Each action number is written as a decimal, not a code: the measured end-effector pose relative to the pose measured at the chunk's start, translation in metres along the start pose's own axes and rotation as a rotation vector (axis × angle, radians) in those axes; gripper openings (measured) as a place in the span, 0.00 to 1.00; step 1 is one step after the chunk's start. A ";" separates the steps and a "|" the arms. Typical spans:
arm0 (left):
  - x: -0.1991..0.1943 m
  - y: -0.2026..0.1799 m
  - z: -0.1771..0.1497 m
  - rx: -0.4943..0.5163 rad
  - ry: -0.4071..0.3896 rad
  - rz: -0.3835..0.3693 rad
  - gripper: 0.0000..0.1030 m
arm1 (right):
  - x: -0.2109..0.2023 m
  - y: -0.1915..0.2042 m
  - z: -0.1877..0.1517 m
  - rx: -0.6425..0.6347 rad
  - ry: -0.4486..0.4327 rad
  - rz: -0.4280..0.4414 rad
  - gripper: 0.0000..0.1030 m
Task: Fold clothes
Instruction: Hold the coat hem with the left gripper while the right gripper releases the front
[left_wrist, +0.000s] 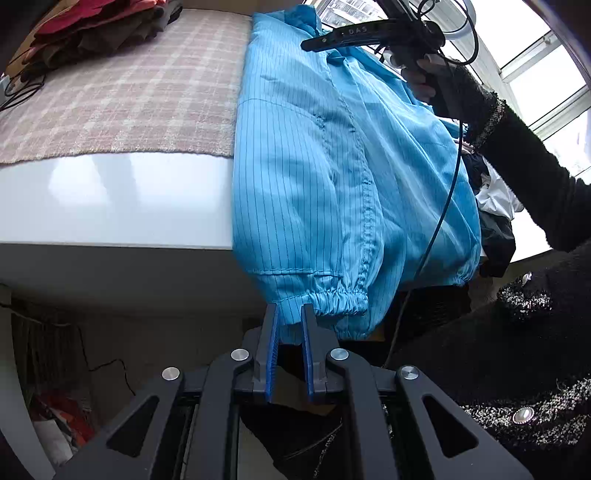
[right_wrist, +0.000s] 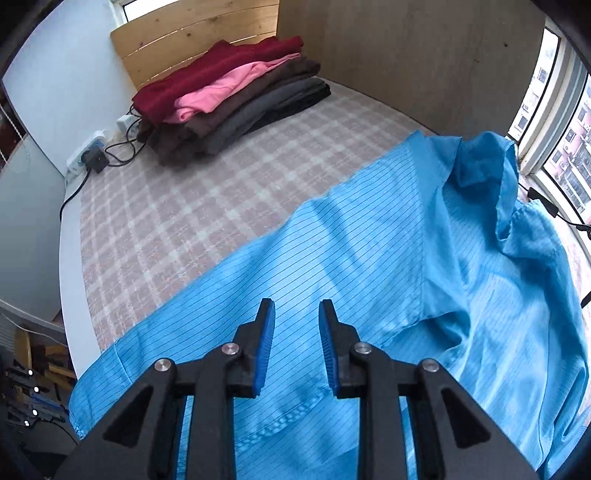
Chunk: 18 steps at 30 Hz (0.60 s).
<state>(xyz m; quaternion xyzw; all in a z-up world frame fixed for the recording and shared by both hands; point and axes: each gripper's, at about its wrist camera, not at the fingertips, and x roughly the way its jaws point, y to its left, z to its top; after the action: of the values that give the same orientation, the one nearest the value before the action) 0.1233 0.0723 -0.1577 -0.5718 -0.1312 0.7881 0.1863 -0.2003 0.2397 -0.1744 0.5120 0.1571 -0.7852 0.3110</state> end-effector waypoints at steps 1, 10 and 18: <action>0.000 -0.004 0.005 0.023 -0.006 -0.004 0.09 | 0.009 0.007 -0.006 -0.005 0.021 -0.006 0.24; 0.000 -0.040 0.019 0.263 0.023 -0.081 0.16 | -0.095 -0.040 -0.090 0.356 -0.103 -0.052 0.24; 0.000 -0.098 0.032 0.420 0.014 -0.149 0.16 | -0.289 -0.145 -0.227 0.711 -0.236 -0.385 0.28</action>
<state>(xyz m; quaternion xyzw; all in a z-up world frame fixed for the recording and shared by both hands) 0.1065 0.1609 -0.1067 -0.5145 -0.0045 0.7783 0.3598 -0.0523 0.5722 -0.0213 0.4552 -0.0679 -0.8875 -0.0214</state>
